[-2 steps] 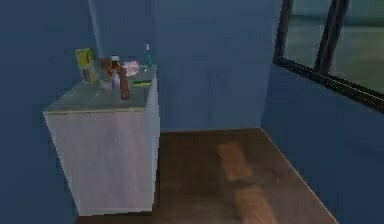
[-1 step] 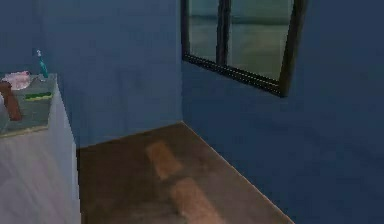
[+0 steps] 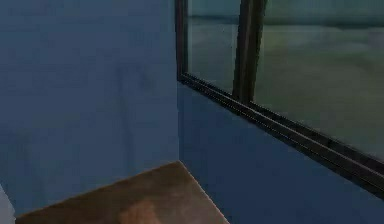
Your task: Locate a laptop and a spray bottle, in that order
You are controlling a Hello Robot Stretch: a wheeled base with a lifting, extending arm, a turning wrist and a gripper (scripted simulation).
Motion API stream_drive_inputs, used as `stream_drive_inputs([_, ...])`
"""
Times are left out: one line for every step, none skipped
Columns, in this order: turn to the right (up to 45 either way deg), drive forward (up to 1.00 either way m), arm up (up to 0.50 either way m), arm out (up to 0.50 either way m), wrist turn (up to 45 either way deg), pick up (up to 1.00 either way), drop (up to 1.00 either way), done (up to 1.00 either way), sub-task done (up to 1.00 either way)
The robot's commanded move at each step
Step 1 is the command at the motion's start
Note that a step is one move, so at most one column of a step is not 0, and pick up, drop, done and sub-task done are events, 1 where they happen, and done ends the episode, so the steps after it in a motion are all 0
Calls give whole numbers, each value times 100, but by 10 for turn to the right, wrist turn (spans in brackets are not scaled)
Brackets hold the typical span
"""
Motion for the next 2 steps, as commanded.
stream_drive_inputs([-240,0,0,0,0,0,0,0,0])
stream_drive_inputs([0,65,0,0,0,0,0,0,0])
